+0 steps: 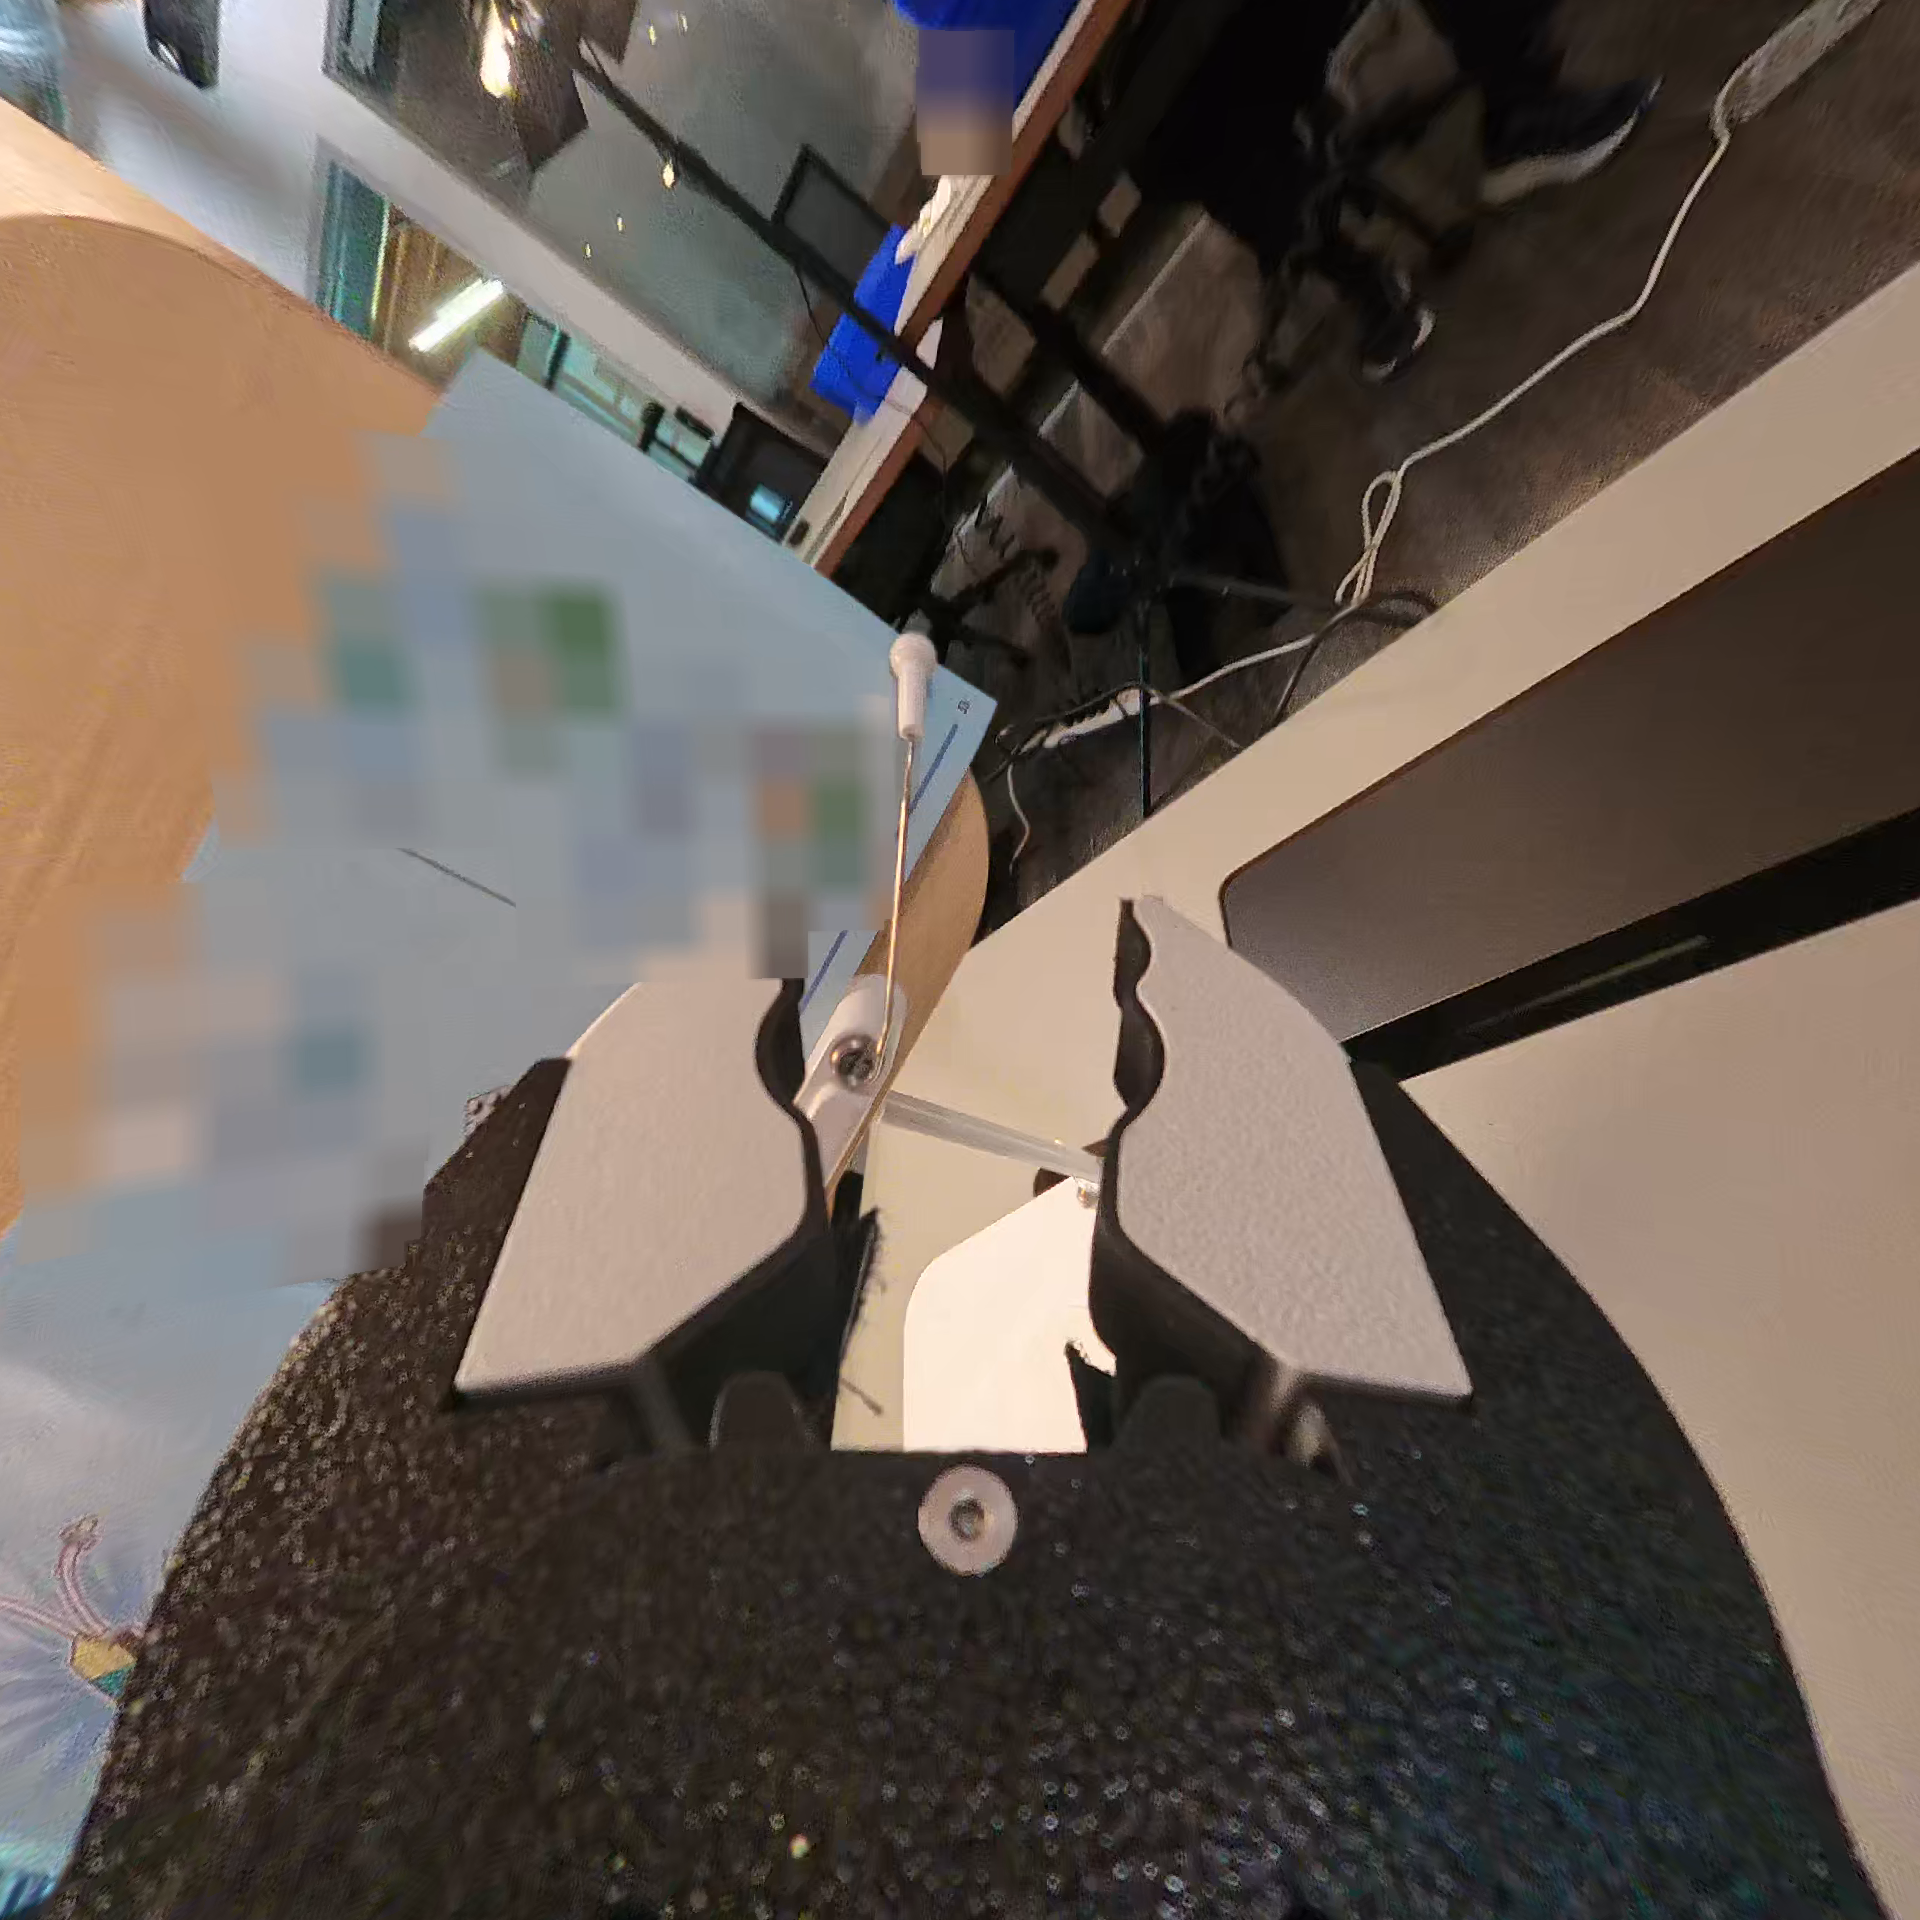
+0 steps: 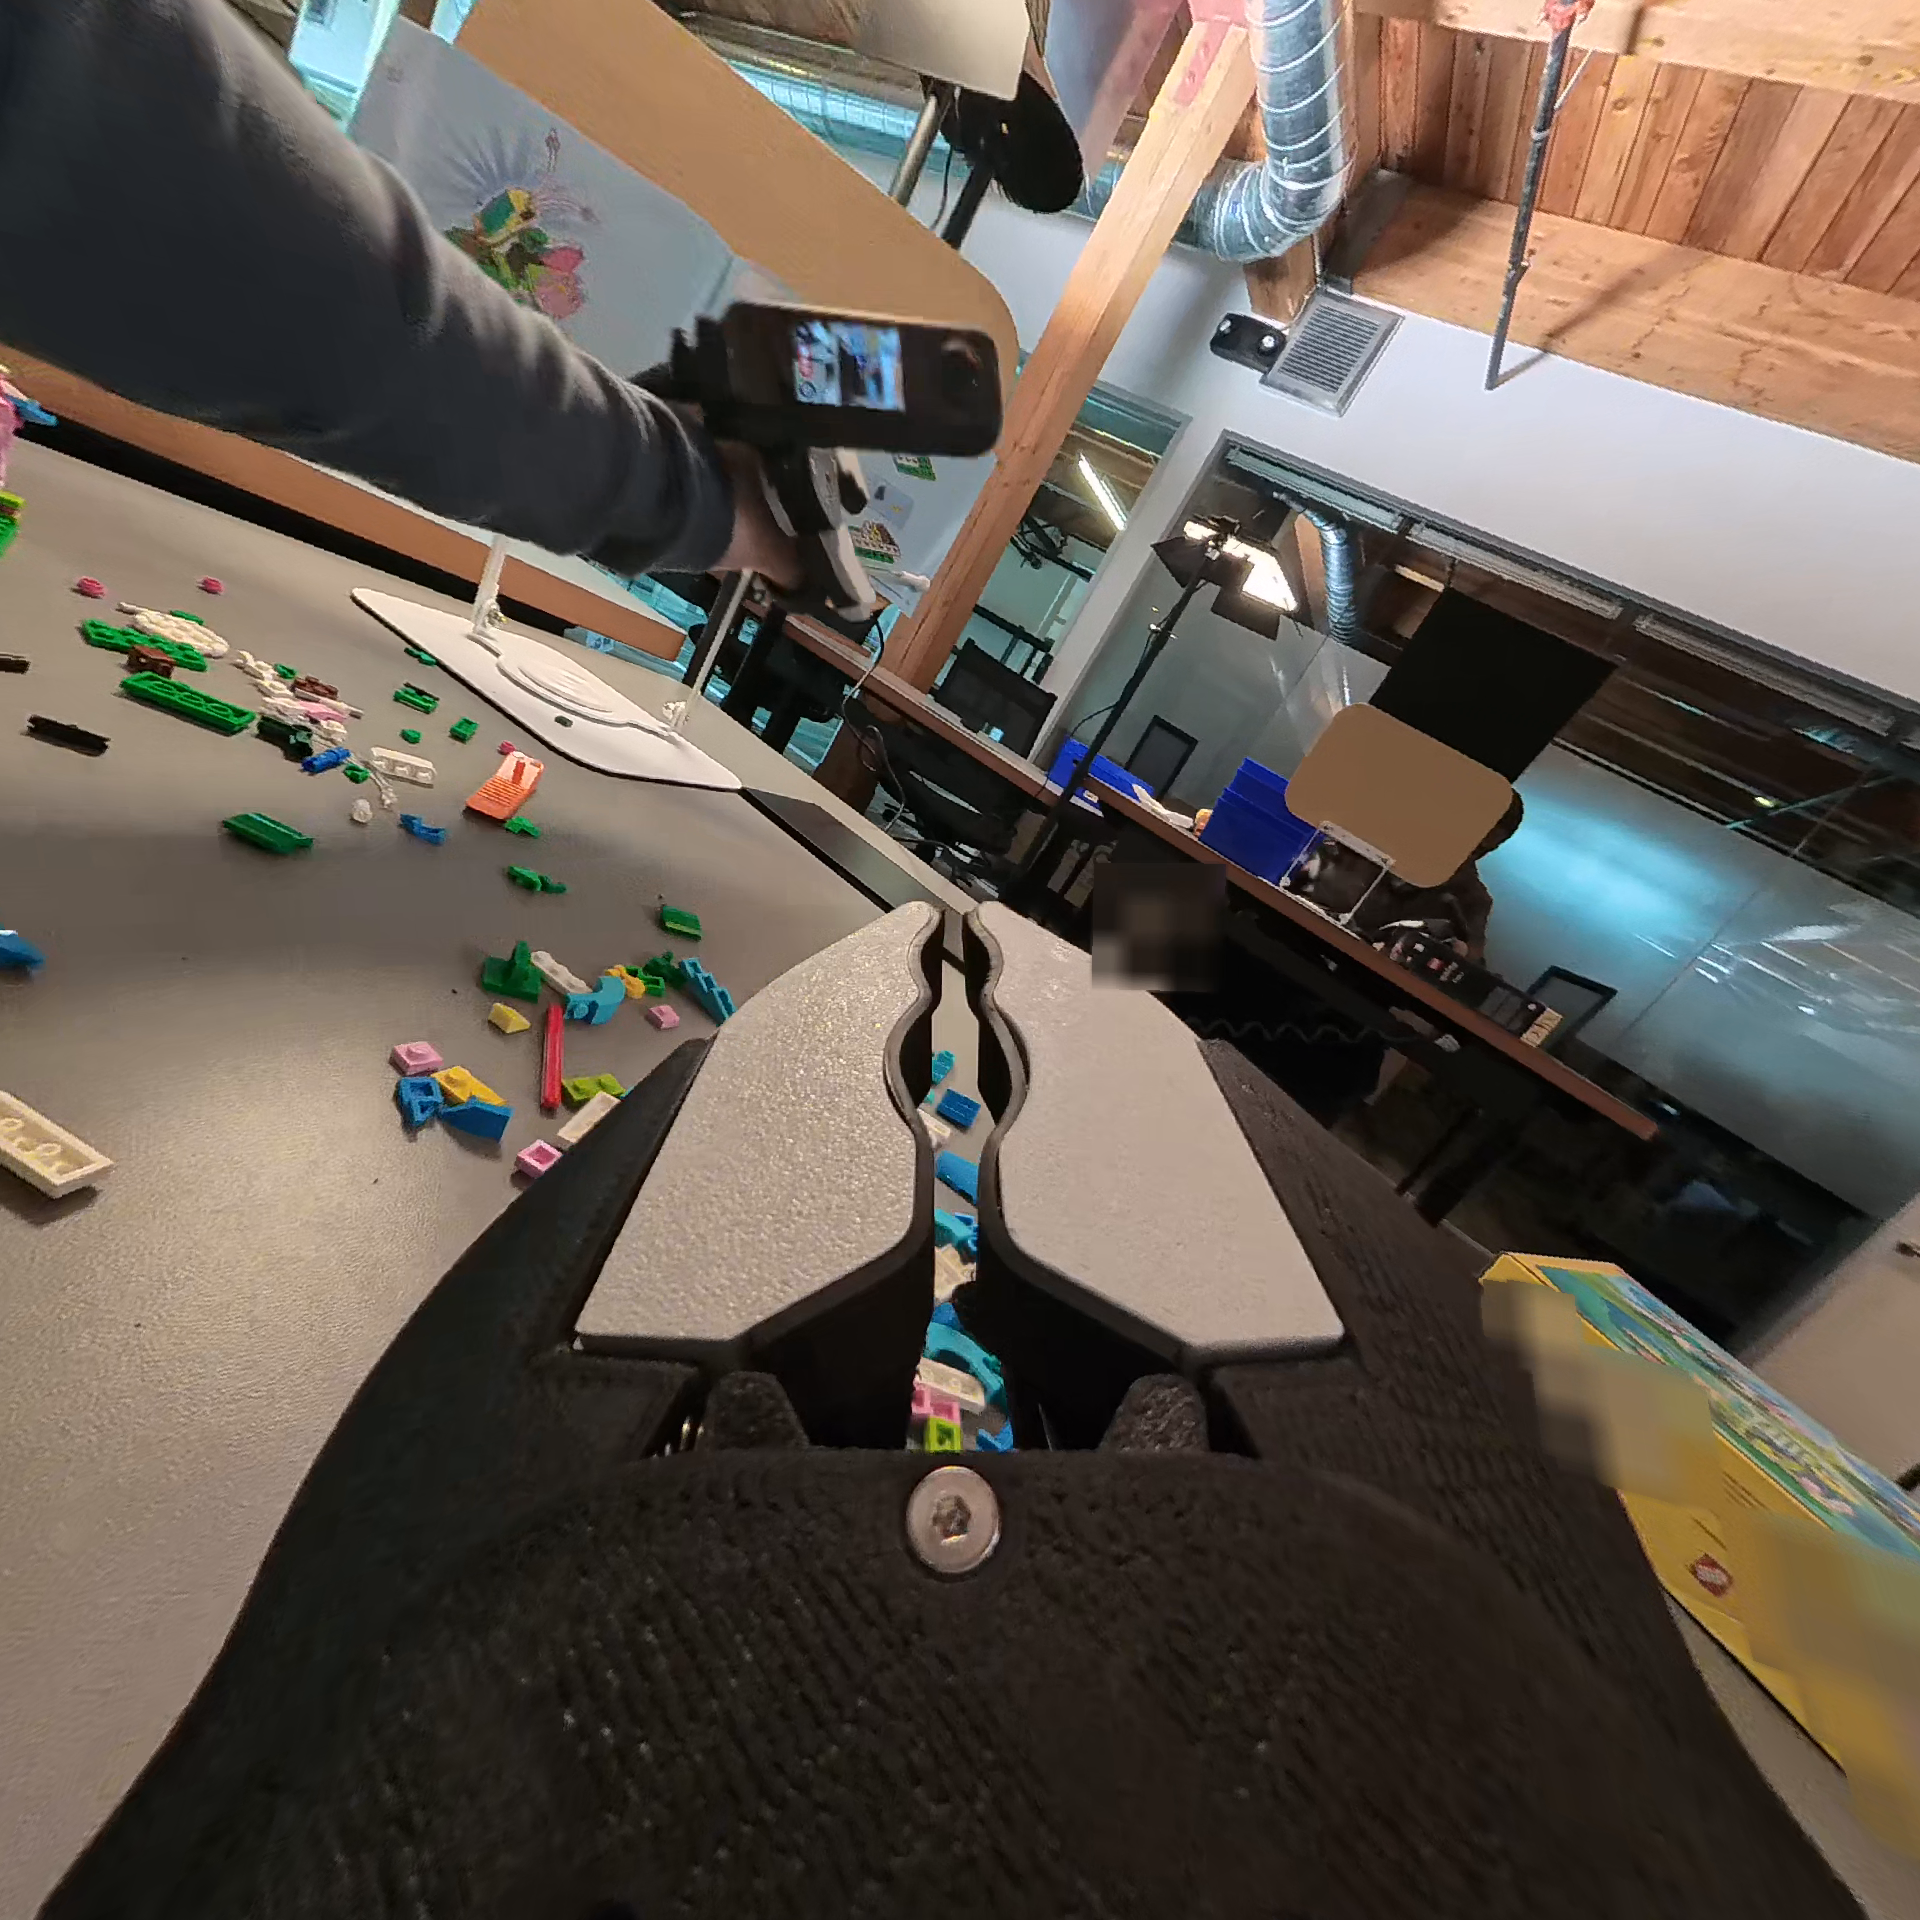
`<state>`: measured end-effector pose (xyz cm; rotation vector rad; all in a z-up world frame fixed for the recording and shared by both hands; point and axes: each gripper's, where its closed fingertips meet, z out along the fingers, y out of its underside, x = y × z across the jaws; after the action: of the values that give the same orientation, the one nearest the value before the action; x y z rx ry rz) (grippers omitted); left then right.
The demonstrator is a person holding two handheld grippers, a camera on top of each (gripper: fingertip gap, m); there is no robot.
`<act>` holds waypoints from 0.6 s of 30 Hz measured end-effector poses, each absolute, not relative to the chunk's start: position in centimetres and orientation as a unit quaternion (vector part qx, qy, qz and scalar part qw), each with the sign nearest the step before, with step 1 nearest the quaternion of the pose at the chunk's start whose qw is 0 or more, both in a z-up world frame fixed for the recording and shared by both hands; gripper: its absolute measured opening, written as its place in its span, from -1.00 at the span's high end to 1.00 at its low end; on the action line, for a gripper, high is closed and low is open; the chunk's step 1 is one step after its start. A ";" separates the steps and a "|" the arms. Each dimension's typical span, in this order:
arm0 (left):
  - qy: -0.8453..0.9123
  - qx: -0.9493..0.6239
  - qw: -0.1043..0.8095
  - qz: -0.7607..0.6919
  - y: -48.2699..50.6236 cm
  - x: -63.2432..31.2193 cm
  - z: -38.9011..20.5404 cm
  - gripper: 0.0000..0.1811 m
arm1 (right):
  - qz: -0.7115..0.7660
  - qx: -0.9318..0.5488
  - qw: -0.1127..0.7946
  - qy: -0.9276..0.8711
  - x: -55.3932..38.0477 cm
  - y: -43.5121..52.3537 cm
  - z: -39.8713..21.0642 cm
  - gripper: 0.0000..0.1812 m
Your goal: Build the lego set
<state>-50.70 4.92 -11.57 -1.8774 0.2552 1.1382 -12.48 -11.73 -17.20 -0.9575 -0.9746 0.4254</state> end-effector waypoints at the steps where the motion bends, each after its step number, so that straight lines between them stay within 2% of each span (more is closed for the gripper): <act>1: 0.097 -0.763 0.440 0.463 5.3 -51.2 -11.8 0.35 | 0.196 -0.437 0.754 -0.450 -12.6 -11.8 -17.2 0.98; 7: 0.058 -0.807 0.383 0.446 5.8 -53.5 -14.4 0.34 | 0.198 -0.435 0.748 -0.459 -12.9 -12.0 -17.5 0.99; 18: 0.172 -0.769 0.309 0.532 5.7 -52.3 -14.3 0.48 | 0.185 -0.431 0.747 -0.472 -13.2 -12.2 -17.8 0.99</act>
<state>-52.26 5.71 -14.27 -2.0325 0.4555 1.4062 -13.18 -12.17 -17.78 -0.9421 -1.0316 0.4053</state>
